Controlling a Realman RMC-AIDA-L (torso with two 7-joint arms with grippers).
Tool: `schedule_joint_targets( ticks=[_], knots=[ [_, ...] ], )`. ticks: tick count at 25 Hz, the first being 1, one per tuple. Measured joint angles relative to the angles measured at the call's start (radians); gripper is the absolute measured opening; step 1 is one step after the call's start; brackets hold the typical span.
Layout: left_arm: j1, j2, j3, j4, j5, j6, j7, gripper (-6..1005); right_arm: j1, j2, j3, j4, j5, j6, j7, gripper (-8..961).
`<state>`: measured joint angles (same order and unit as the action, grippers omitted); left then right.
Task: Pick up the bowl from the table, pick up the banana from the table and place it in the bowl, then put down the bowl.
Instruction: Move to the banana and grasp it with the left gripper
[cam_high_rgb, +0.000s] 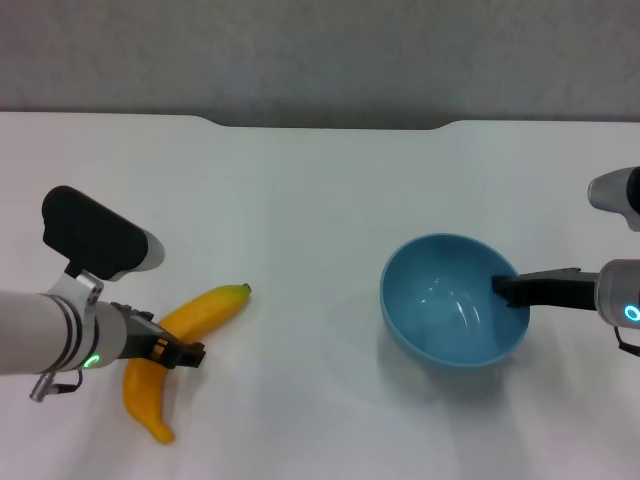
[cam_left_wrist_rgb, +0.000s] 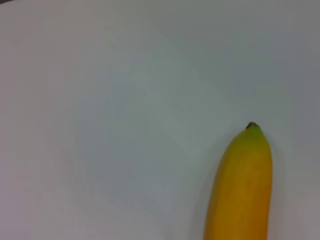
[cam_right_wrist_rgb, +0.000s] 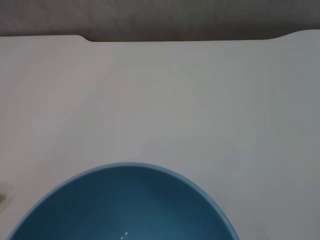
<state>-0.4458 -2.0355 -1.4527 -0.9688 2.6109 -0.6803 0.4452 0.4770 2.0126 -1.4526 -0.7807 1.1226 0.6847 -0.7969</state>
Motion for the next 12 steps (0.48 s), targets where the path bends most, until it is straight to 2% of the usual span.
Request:
schedule_joint_targets(
  ticks=[10, 12],
  knots=[
    [-0.003, 0.000, -0.002, 0.001, -0.003, 0.009, -0.013, 796, -0.002, 0.002, -0.001, -0.004, 0.000, 0.000, -0.001, 70],
    [-0.003, 0.000, -0.005, 0.004, -0.003, 0.009, -0.013, 647, -0.002, 0.002, -0.003, -0.009, 0.001, 0.000, -0.001, 71]
  ],
)
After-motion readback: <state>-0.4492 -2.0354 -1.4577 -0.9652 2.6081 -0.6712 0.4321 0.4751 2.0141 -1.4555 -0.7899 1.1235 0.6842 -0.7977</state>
